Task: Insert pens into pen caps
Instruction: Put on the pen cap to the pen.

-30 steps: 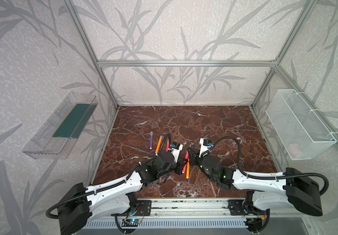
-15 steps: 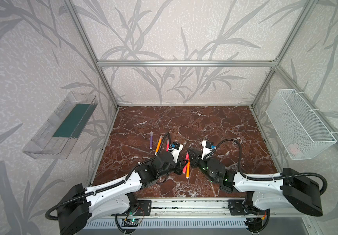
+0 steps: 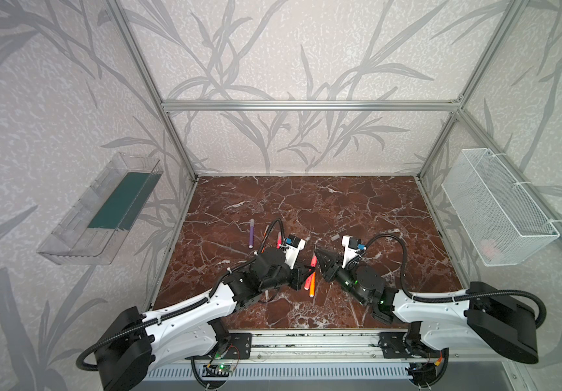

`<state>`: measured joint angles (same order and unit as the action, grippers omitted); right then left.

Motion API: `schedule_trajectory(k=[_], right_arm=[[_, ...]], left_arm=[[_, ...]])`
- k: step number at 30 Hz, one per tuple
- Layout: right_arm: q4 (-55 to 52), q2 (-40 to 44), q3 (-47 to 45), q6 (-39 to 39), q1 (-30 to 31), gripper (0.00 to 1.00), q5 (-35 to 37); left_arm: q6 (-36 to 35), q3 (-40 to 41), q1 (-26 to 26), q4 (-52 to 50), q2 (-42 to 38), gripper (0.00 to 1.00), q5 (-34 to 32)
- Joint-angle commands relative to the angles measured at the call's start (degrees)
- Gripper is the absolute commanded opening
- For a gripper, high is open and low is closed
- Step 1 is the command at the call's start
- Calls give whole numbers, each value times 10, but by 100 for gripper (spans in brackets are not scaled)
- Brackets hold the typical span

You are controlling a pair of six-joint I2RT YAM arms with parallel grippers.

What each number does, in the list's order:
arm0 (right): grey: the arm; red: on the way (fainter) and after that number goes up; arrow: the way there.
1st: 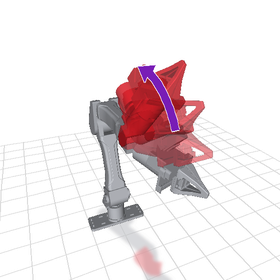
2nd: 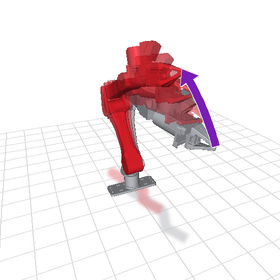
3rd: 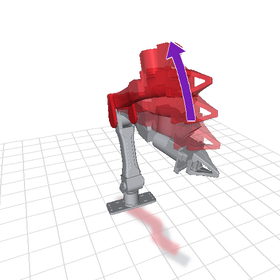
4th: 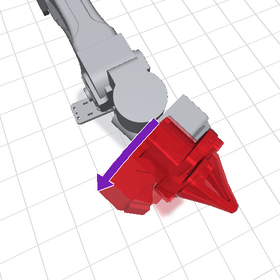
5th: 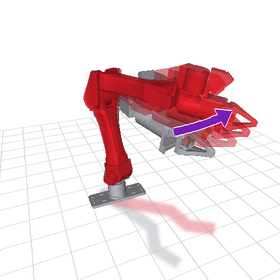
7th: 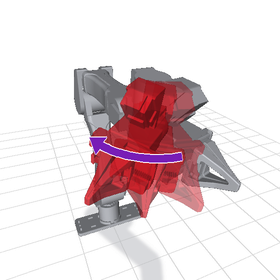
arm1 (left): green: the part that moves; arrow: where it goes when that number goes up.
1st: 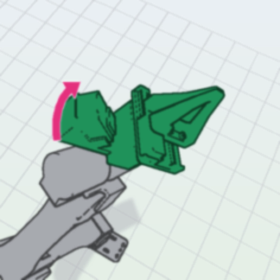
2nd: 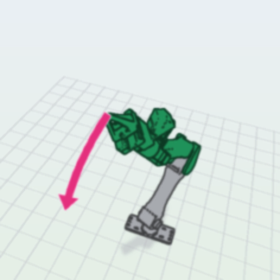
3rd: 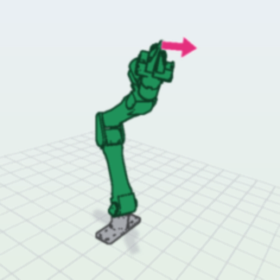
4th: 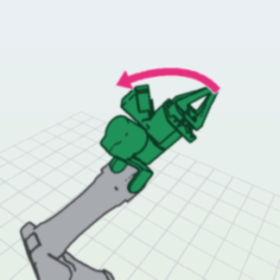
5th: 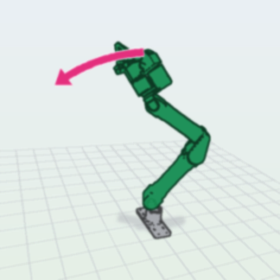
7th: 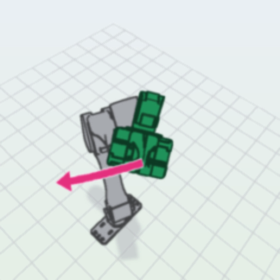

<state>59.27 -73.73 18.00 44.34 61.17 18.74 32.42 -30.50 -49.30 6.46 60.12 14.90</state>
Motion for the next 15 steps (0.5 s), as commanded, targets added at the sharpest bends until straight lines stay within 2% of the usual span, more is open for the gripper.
schedule_trajectory(k=[1,5,8,12,15], right_arm=[[-7,-21,-24,-18,23,0,-35],[-84,-24,-6,12,43,0,27],[-140,-12,13,4,60,0,69],[-146,12,7,-10,62,0,91],[-248,55,24,-5,61,0,130]], left_arm=[[13,-31,39,33,-1,0,-114],[9,-45,41,16,3,0,-137],[0,-50,41,11,5,0,-147],[-9,-55,41,-3,7,0,-160],[-16,-61,41,-20,14,0,-163]])
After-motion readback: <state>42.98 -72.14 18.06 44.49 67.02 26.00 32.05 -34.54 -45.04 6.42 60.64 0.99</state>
